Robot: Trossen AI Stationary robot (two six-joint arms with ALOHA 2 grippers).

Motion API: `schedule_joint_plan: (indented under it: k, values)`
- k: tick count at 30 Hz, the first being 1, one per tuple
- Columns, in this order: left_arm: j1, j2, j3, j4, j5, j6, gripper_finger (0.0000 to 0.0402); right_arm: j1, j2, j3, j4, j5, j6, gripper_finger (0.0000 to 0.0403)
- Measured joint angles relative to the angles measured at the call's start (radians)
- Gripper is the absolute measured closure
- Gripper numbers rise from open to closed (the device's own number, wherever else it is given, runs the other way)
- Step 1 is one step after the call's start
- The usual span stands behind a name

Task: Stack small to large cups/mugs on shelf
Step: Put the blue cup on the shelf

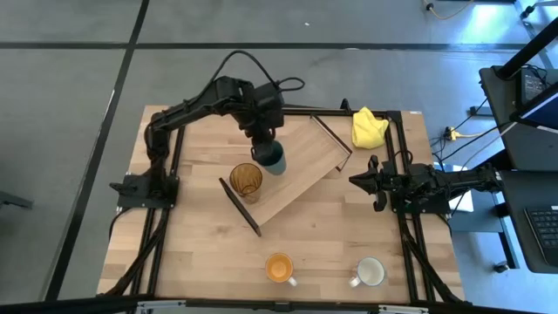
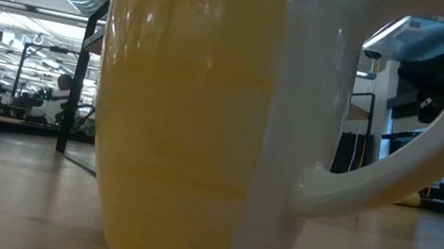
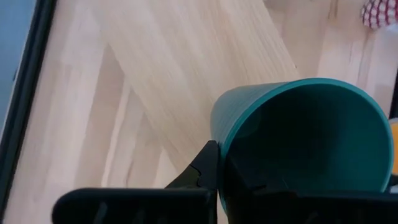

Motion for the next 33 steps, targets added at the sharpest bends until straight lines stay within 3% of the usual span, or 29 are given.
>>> schedule_joint_plan:
  k: [6, 16, 33]
  values:
    - [0.024, 0.0, -0.001, -0.001, 0.047, 0.113, 0.04, 0.0, 0.001, 0.0, 0.0, 0.0, 0.0, 0.037]
    - [0.055, 0.0, -0.001, 0.0, 0.048, 0.161, 0.0399, 0.0, 0.0, 0.0, 0.0, 0.0, 0.0, 0.037]
    - [0.045, 0.018, -0.001, -0.001, 0.093, -0.139, 0.0397, 0.0, 0.0, 0.0, 0.0, 0.0, 0.0, 0.037]
